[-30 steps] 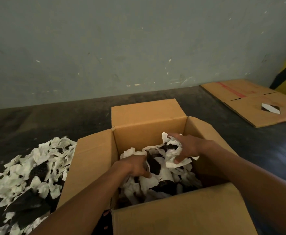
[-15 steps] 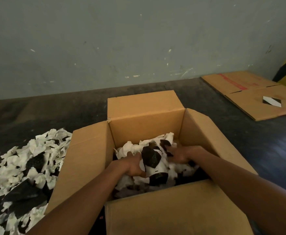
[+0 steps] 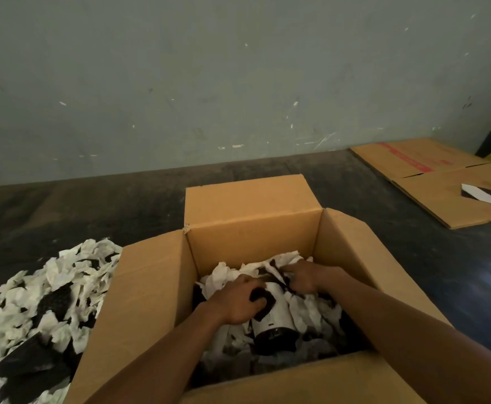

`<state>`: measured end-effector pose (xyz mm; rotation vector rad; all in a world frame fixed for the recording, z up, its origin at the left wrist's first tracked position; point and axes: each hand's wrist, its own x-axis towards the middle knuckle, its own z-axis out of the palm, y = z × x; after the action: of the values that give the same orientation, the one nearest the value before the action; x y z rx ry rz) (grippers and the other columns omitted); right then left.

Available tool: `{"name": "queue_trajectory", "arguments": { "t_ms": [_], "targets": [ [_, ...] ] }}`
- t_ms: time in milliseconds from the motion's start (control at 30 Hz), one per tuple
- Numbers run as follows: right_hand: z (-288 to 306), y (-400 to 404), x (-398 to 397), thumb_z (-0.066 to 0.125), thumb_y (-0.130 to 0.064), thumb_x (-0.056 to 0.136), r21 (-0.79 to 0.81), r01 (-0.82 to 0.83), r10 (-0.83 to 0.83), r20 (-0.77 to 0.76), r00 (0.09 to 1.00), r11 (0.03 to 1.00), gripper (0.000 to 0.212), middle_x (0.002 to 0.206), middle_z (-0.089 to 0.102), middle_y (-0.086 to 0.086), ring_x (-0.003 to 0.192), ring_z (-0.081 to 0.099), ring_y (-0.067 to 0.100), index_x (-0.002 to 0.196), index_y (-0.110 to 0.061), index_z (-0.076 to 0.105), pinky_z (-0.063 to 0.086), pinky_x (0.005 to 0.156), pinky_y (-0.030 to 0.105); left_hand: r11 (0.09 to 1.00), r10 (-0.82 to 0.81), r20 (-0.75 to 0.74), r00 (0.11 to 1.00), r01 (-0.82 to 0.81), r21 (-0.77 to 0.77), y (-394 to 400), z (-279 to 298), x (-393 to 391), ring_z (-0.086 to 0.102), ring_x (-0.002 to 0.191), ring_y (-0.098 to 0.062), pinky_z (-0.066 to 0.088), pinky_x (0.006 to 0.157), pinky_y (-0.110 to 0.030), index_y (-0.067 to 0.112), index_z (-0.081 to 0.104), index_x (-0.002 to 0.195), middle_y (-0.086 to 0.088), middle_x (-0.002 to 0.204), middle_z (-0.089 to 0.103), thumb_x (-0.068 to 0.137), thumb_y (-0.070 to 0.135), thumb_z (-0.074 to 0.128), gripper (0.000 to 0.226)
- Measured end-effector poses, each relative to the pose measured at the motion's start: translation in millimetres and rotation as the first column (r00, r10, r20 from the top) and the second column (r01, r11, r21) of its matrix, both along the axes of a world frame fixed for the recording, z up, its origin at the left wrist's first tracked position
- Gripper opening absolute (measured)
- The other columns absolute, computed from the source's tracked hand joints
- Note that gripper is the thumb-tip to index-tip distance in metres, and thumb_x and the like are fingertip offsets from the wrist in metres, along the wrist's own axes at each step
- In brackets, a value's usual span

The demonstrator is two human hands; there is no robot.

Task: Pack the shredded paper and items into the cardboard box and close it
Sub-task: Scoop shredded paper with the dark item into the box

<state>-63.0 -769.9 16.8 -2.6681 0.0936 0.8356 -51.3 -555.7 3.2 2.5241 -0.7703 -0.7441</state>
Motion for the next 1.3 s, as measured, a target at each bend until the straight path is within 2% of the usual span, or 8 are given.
{"name": "queue_trajectory", "arguments": {
  "t_ms": [100, 267, 467, 633, 800, 933, 1167, 1300],
  "targets": [
    [-11.3, -2.0, 7.8, 0.045, -0.032, 0.096, -0.25, 0.02, -0.01, 0.043, 0.999, 0.968, 0.058, 0.157, 0.017, 0.016, 0.139, 0.025, 0.04, 0.149, -0.027, 0.023, 0.027, 0.113, 0.051, 0.965, 0.028, 0.113, 0.993, -0.056, 0.257, -3.4, -9.5, 10.7, 0.029, 0.139, -0.039, 0.032, 0.109, -0.057, 0.038, 0.019, 0.151, -0.008, 0.158, 0.027, 0.092, 0.055, 0.037, 0.064],
    [0.8, -2.2, 20.0, 0.041, -0.036, 0.097, -0.154, -0.062, 0.12, 0.405, 0.906, 0.986, 0.045, 0.137, 0.035, 0.013, 0.124, 0.039, 0.038, 0.14, -0.031, 0.034, 0.041, 0.101, 0.05, 0.924, 0.168, 0.285, 0.944, -0.251, 0.288, -4.4, 2.6, 28.5, 0.029, 0.132, -0.045, 0.033, 0.105, -0.058, 0.026, 0.034, 0.138, -0.014, 0.145, 0.03, 0.096, 0.045, 0.044, 0.047],
    [-28.3, -19.7, 4.7, 0.035, -0.037, 0.099, -0.415, -0.345, 0.359, -0.046, 0.932, 0.842, 0.066, 0.164, -0.003, 0.003, 0.147, 0.009, 0.036, 0.15, -0.045, -0.007, 0.021, 0.115, 0.055, 0.931, 0.184, 0.113, 0.977, -0.209, 0.298, 1.7, -19.1, 28.1, 0.038, 0.131, -0.041, 0.038, 0.106, -0.052, 0.026, 0.035, 0.143, -0.013, 0.151, 0.031, 0.097, 0.05, 0.041, 0.052],
    [-1.7, -6.8, 13.9, 0.037, -0.044, 0.098, -0.168, -0.092, 0.125, 0.193, 0.973, 0.981, 0.062, 0.162, 0.006, 0.005, 0.144, 0.014, 0.04, 0.151, -0.04, 0.005, 0.022, 0.114, 0.057, 0.916, 0.289, 0.224, 0.931, -0.337, 0.218, 0.3, -7.3, 31.7, 0.034, 0.132, -0.043, 0.033, 0.107, -0.058, 0.023, 0.033, 0.136, -0.014, 0.149, 0.03, 0.098, 0.048, 0.035, 0.046],
    [-13.1, 0.9, -4.2, 0.029, -0.059, 0.095, -0.188, -0.139, 0.127, -0.078, 0.989, 0.972, 0.075, 0.158, -0.028, 0.006, 0.145, -0.015, 0.042, 0.148, -0.039, -0.021, 0.004, 0.116, 0.062, 0.947, 0.182, 0.026, 0.983, -0.183, 0.266, -9.1, -25.3, 14.1, -0.014, 0.148, -0.043, 0.001, 0.115, -0.067, 0.049, -0.024, 0.145, -0.003, 0.163, -0.02, 0.079, 0.085, 0.013, 0.084],
    [-40.0, 5.8, -24.8, 0.033, -0.054, 0.098, -0.269, -0.324, 0.238, -0.307, 0.921, 0.907, 0.081, 0.157, -0.03, 0.007, 0.145, -0.023, 0.035, 0.149, -0.026, -0.023, -0.006, 0.116, 0.056, 0.949, 0.096, -0.055, 0.994, -0.075, 0.305, -20.0, -46.0, 2.0, -0.011, 0.149, -0.04, -0.002, 0.116, -0.064, 0.055, -0.044, 0.122, -0.005, 0.163, -0.022, 0.07, 0.092, 0.004, 0.08],
    [5.6, 2.1, -9.0, 0.055, -0.033, 0.093, -0.062, -0.225, 0.212, -0.171, 0.962, 0.972, 0.081, 0.163, 0.006, 0.008, 0.147, 0.013, 0.028, 0.154, -0.027, 0.002, 0.02, 0.116, 0.04, 0.945, 0.105, -0.035, 0.994, -0.088, 0.316, -17.7, -18.9, 1.7, -0.017, 0.149, -0.035, -0.008, 0.117, -0.061, 0.046, -0.033, 0.139, -0.011, 0.159, -0.03, 0.084, 0.082, 0.017, 0.082],
    [34.6, -1.5, -21.1, 0.053, -0.043, 0.094, -0.167, -0.181, 0.171, -0.073, 0.983, 0.969, 0.086, 0.161, -0.017, 0.008, 0.148, 0.012, 0.035, 0.153, -0.034, -0.009, 0.026, 0.116, 0.042, 0.921, 0.068, -0.062, 0.996, -0.039, 0.386, -2.7, 3.8, -16.7, -0.02, 0.146, -0.043, -0.002, 0.118, -0.061, 0.036, -0.036, 0.143, -0.01, 0.156, -0.035, 0.09, 0.073, 0.029, 0.091]
  ]
}}
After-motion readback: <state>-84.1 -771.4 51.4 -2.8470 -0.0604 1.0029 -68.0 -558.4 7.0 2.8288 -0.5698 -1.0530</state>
